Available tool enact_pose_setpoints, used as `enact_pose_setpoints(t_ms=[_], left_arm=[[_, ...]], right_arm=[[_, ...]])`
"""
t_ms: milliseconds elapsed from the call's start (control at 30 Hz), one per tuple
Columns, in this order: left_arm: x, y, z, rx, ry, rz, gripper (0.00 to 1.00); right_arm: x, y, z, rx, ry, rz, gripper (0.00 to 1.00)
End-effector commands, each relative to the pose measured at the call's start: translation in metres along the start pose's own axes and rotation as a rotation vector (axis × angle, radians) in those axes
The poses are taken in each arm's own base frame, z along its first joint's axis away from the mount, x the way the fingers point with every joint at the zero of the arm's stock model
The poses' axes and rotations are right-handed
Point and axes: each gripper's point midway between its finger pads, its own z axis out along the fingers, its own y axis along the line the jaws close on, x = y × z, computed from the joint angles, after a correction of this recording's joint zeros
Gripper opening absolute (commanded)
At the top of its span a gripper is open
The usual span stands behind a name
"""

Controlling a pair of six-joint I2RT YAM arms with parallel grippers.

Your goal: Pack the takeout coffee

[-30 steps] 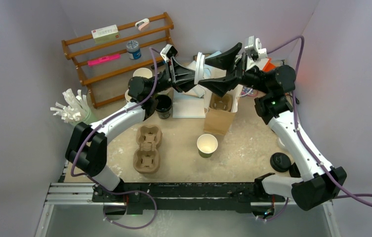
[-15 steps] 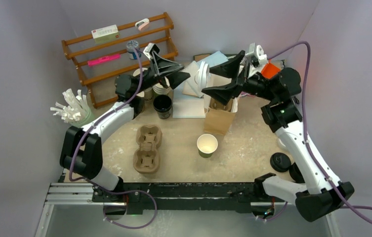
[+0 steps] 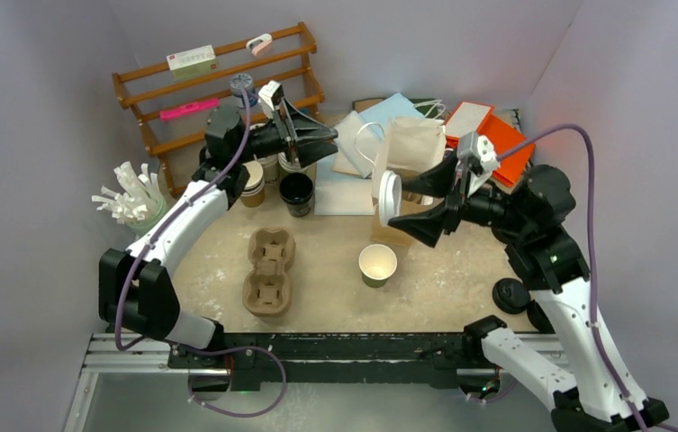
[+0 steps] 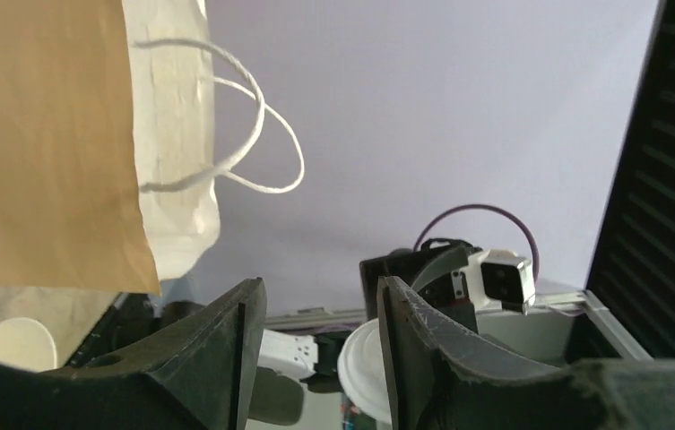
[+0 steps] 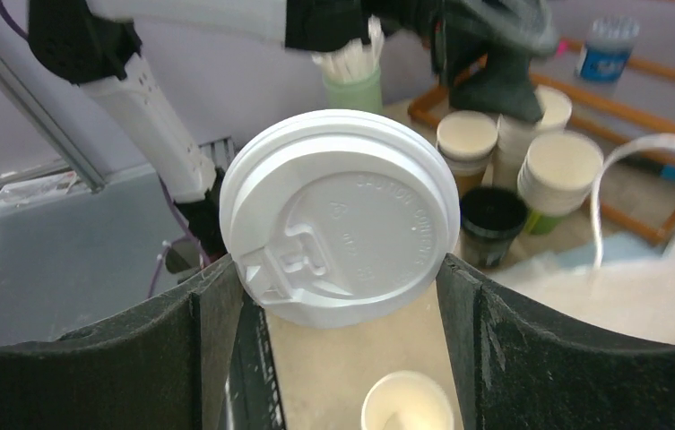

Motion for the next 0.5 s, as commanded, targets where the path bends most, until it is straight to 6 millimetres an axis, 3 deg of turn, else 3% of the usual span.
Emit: enact_pose_setpoints(t_ms=[0,167,333,467], left_arm=[[-0.01,0.005,0.007,-0.113,-0.021,0.198,0.5],[-0.01,0.01,0.02,-0.17,-0.023,0.28,0.5],[0.016,0.035,0.03,-0.234,0.038,0.283,0.47],[0.033,0.061,0.03,-0.298,0.064,0.293,0.47]], right_arm=[[0.069,-0.009,-0.016,0.114,0.156,0.146,0.75],[0.113,-0.013,-0.024,0.194,0.178,0.302,0.7],[0.157,-0.022,-0.033,0.287,0.282,0.439,0.7],[0.172,-0.025,-0.037,0.321,0.297,0.459,0.68]])
